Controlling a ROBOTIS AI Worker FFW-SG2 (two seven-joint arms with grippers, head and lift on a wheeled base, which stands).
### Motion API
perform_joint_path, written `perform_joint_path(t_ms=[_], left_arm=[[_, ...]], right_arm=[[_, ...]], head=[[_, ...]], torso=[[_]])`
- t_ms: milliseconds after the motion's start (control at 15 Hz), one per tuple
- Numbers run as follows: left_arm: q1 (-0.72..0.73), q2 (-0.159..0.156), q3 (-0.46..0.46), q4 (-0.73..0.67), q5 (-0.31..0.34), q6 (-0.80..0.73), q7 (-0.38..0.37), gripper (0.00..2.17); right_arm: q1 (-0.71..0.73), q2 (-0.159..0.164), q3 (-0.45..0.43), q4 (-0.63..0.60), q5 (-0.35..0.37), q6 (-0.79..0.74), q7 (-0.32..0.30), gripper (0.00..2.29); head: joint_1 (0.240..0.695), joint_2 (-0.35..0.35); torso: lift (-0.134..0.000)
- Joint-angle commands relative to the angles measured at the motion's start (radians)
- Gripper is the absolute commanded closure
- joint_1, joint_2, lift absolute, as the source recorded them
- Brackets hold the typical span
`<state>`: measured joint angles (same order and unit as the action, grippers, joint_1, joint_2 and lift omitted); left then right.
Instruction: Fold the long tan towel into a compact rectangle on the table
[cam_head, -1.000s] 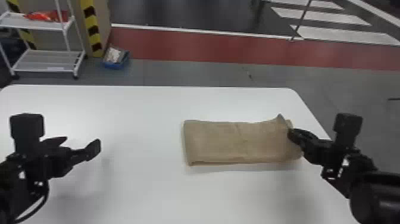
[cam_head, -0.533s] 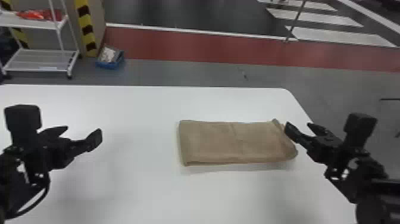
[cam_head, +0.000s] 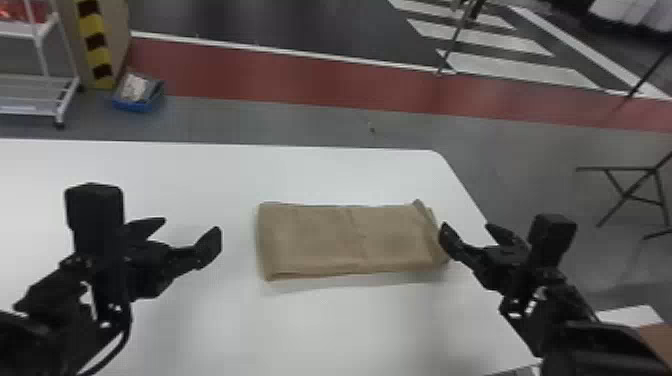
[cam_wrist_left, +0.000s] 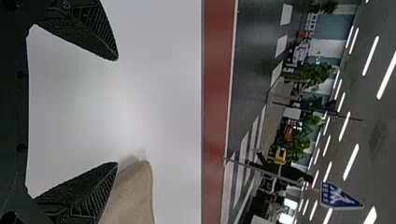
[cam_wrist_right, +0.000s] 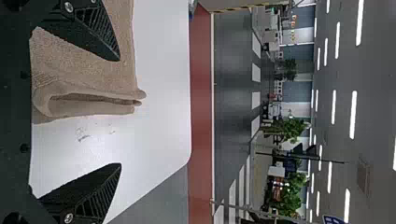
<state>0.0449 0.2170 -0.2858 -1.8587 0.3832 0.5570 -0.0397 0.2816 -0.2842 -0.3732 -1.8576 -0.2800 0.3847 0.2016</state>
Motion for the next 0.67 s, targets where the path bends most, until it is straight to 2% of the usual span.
perform_joint_path(t_ms=[0,67,267,600], left_arm=[[-0.023,-0.048,-0.108,0.056,-0.043,-0.036,0.001,0.15],[-0.033,-0.064,-0.15,0.076,-0.047,-0.042,0.015,0.22],[-0.069,-0.09,-0.262,0.128,-0.063,-0.048,0.076,0.26],[-0.086,-0.105,-0.282,0.162,-0.073,-0.051,0.121,0.42]], right_arm=[[0.019,0.0,-0.021,0.0,-0.007,-0.017,0.001,0.09],[0.024,0.0,-0.021,0.0,-0.007,-0.017,0.001,0.09],[0.027,0.002,-0.018,0.018,-0.007,-0.042,0.001,0.09],[0.027,0.003,-0.021,0.044,-0.01,-0.076,0.005,0.09]], head=[[0.695,-0.35],[0.695,-0.35],[0.695,-0.35],[0.695,-0.35]], torso=[[-0.128],[-0.128],[-0.128],[-0.128]])
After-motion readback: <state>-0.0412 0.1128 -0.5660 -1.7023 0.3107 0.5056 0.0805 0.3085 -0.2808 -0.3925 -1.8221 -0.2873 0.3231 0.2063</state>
